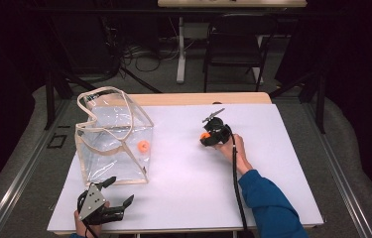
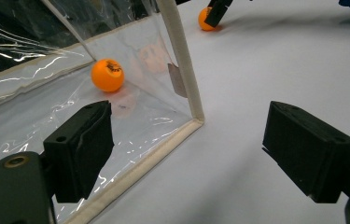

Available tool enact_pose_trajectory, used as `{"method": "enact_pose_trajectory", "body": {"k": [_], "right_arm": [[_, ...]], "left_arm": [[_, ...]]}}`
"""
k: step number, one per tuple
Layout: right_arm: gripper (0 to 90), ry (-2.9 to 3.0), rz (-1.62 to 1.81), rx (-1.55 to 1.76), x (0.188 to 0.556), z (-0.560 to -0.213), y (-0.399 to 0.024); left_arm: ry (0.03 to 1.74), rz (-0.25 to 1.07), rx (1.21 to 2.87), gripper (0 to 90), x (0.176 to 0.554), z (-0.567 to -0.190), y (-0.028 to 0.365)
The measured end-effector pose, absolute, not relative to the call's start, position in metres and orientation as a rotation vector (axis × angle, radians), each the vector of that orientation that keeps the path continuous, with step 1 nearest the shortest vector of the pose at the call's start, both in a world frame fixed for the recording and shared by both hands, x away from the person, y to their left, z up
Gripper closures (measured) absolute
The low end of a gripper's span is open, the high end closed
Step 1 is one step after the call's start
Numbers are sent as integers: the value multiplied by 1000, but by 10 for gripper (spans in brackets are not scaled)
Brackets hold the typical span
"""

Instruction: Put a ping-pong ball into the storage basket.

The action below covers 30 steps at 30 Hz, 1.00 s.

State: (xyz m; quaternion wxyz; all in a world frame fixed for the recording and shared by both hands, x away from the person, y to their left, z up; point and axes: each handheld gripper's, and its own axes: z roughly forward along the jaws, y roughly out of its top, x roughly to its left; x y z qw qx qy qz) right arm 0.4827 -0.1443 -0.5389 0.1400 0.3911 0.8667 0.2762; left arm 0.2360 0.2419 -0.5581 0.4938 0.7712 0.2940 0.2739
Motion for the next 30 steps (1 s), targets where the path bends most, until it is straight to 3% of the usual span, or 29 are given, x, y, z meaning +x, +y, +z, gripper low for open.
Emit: {"method": "enact_pose_trajectory", "body": {"k": [30], "right_arm": [[505,2456,924,1058,466,-508,-150]], "left_arm": [[717,668,1864,160,235,-558,242]]}}
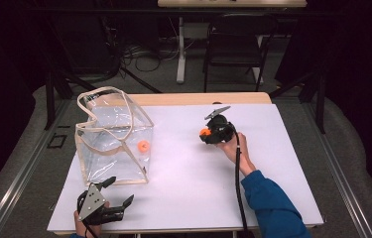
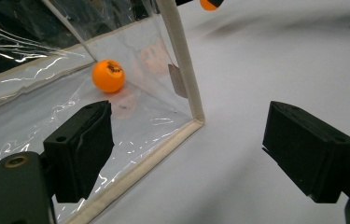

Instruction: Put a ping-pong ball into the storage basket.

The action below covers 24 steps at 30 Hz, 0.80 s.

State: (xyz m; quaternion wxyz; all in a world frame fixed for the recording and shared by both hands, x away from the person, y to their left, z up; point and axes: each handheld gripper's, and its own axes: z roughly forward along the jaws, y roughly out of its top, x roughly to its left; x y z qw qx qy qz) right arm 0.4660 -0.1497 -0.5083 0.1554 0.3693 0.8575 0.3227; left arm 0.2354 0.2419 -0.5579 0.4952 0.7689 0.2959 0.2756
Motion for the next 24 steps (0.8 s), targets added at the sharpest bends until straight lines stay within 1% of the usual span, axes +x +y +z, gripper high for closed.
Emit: {"method": "enact_pose_trajectory", "body": {"k": [24], "right_arm": [[505,2411,1004,1003,452,-478,-153]], "left_arm": [[721,670,1860,160,235,-558,242]]}}
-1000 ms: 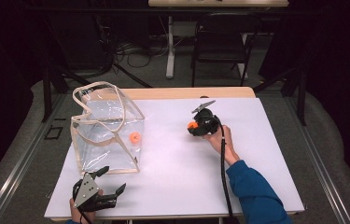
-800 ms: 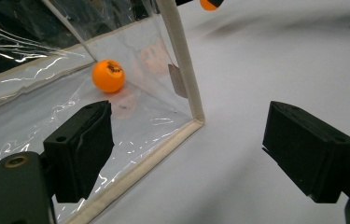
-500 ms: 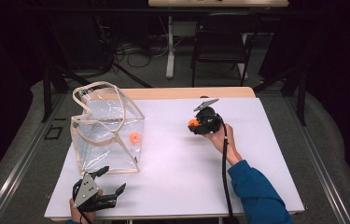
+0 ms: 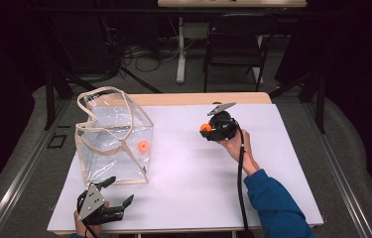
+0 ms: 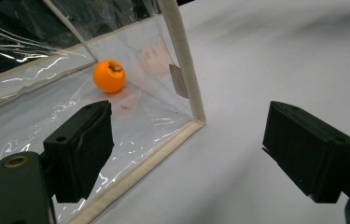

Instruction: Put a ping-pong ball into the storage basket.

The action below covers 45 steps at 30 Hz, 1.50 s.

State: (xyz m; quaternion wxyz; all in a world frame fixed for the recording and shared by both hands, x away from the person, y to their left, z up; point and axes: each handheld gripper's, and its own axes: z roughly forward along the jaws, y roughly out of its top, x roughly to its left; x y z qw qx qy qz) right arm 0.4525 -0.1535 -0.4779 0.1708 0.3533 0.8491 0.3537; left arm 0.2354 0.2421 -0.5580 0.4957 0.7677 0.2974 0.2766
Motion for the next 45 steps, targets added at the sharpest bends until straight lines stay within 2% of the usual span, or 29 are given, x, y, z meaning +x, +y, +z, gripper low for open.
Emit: {"method": "enact_pose_trajectory", "body": {"k": [45], "right_arm": [[506,2360,1074,919,439,-440,-153]], "left_arm": [[717,670,1859,160,235,-557,242]]}}
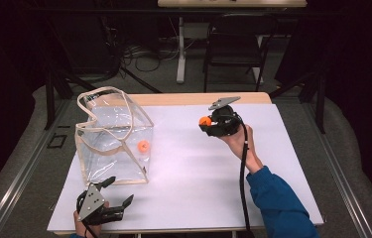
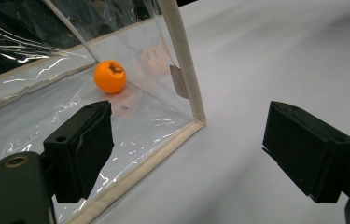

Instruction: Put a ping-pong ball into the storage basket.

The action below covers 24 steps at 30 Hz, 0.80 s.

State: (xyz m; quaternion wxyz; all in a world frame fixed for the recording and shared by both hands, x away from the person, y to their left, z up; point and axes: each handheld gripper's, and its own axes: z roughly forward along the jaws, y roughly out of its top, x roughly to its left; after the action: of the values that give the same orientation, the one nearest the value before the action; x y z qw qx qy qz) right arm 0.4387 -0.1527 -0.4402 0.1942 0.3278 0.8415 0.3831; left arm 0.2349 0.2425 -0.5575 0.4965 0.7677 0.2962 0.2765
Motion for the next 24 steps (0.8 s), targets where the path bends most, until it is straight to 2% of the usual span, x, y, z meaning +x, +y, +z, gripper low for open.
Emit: {"method": "enact_pose_trajectory", "body": {"k": [24], "right_arm": [[506,2322,1110,874,434,-419,-146]], "left_arm": [[719,671,1857,160,235,-557,243]]}}
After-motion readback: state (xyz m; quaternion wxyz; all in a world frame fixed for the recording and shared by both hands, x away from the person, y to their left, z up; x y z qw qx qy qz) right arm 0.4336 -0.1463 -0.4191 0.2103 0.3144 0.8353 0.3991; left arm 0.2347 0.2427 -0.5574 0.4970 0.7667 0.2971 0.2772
